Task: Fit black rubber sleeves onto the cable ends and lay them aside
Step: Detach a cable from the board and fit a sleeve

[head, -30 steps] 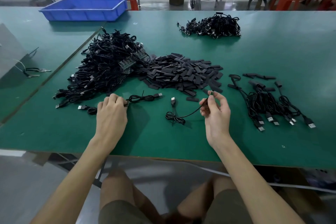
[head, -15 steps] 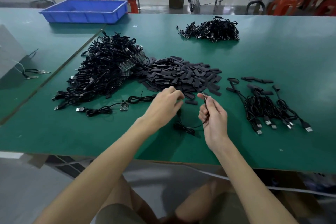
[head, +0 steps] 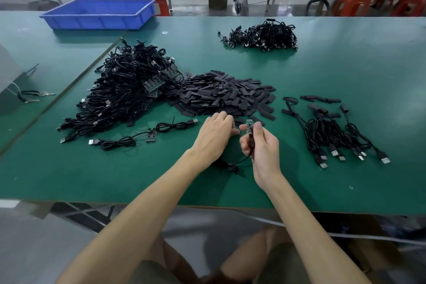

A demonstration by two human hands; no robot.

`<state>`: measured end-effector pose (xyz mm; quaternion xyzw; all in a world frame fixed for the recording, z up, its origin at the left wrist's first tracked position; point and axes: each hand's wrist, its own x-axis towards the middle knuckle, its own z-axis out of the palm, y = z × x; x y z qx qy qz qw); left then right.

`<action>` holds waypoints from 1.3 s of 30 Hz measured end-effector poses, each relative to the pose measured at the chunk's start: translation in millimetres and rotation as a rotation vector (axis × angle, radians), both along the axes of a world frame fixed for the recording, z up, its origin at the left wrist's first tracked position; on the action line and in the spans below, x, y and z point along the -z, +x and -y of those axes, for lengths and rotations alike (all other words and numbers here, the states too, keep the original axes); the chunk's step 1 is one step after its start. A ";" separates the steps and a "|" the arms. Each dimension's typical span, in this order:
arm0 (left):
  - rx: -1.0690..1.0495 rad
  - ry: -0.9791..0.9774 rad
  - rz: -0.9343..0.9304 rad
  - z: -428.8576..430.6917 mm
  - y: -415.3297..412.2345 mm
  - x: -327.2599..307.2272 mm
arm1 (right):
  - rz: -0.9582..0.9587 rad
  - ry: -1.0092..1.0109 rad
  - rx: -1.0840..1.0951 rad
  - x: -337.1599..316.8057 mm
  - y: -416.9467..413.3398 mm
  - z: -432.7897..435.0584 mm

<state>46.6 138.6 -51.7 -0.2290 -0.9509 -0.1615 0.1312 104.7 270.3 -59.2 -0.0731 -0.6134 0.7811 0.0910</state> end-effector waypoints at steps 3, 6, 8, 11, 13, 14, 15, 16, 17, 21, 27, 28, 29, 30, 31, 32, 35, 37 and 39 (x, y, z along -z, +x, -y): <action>-0.074 0.146 0.029 8.7 4.3 -1.1 | -0.017 0.084 -0.012 1.1 0.9 0.4; -0.135 0.625 0.276 15.0 12.5 -3.9 | -0.020 0.124 -0.022 2.4 0.9 1.7; -0.150 0.785 0.296 19.3 17.2 -5.2 | -0.023 0.133 -0.030 2.9 0.2 2.4; -0.117 0.871 0.329 23.8 19.6 -8.6 | -0.037 0.144 -0.046 3.0 -0.1 2.8; -0.093 0.957 0.424 25.9 18.2 -8.7 | -0.043 0.157 -0.057 3.4 -0.1 2.6; -0.091 0.991 0.471 27.2 18.2 -8.5 | -0.045 0.162 -0.061 3.5 -0.2 2.4; -0.086 1.013 0.509 28.6 18.8 -8.4 | -0.046 0.165 -0.067 3.5 -0.2 2.4; -0.074 1.020 0.536 30.6 19.3 -7.9 | -0.049 0.168 -0.075 3.2 -0.2 2.5; -0.059 1.012 0.555 32.6 20.2 -7.5 | -0.051 0.173 -0.083 2.9 -0.1 2.8; 0.000 0.986 0.577 39.1 26.1 -4.3 | -0.059 0.222 -0.113 2.5 0.4 3.5; 0.048 1.061 0.500 44.5 36.2 2.1 | -0.077 0.358 -0.166 3.0 1.9 5.7; 0.052 1.052 0.486 45.0 36.8 2.1 | -0.082 0.374 -0.181 2.9 2.2 5.8; 0.058 1.022 0.470 45.7 37.1 2.1 | -0.085 0.385 -0.193 3.0 2.4 5.9; 0.060 0.960 0.444 46.5 37.1 2.1 | -0.086 0.391 -0.200 3.2 2.2 5.8; 0.058 0.867 0.405 47.5 36.8 2.2 | -0.085 0.396 -0.204 3.7 2.0 5.6; 0.057 0.764 0.360 48.9 36.6 2.4 | -0.084 0.402 -0.207 4.2 1.8 5.4; 0.062 0.531 0.219 53.4 34.7 0.8 | -0.087 0.411 -0.223 4.5 1.3 5.5; 0.074 0.460 0.172 55.4 34.0 -0.6 | -0.089 0.410 -0.238 4.7 1.1 5.3; 0.094 0.435 0.125 56.5 34.4 -1.9 | -0.092 0.408 -0.245 4.2 1.2 5.2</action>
